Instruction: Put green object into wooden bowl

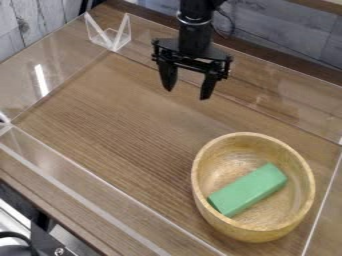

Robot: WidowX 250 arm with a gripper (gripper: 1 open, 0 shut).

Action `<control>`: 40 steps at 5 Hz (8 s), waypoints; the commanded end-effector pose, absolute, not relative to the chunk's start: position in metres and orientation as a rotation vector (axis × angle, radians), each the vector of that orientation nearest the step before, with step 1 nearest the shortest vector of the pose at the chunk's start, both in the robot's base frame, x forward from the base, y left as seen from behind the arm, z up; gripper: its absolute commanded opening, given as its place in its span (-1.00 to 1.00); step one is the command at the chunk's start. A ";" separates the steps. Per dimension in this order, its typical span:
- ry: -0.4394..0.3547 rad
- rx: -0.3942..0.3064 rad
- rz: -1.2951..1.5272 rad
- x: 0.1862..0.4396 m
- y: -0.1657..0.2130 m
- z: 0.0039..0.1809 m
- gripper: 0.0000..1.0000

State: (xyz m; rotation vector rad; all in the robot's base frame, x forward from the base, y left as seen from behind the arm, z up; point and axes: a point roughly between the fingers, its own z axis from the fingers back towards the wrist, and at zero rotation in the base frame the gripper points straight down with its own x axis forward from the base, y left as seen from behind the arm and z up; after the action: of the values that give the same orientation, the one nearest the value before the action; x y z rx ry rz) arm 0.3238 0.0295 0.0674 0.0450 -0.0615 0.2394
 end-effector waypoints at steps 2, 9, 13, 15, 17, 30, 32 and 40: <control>-0.122 0.046 0.354 0.323 0.027 0.074 1.00; -0.063 0.056 0.318 0.315 0.045 0.057 1.00; -0.079 0.028 0.201 0.330 0.040 0.078 1.00; -0.079 0.033 0.251 0.330 0.030 0.100 1.00; -0.060 0.039 0.258 0.332 0.030 0.084 1.00; -0.044 0.028 0.211 0.309 0.012 0.071 1.00; -0.062 0.029 0.290 0.323 0.032 0.083 1.00; 0.000 0.030 0.286 0.325 0.042 0.058 1.00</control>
State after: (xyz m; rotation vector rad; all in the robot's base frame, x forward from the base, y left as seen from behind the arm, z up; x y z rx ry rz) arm 0.3134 0.0409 0.0444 0.0316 0.0587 0.2985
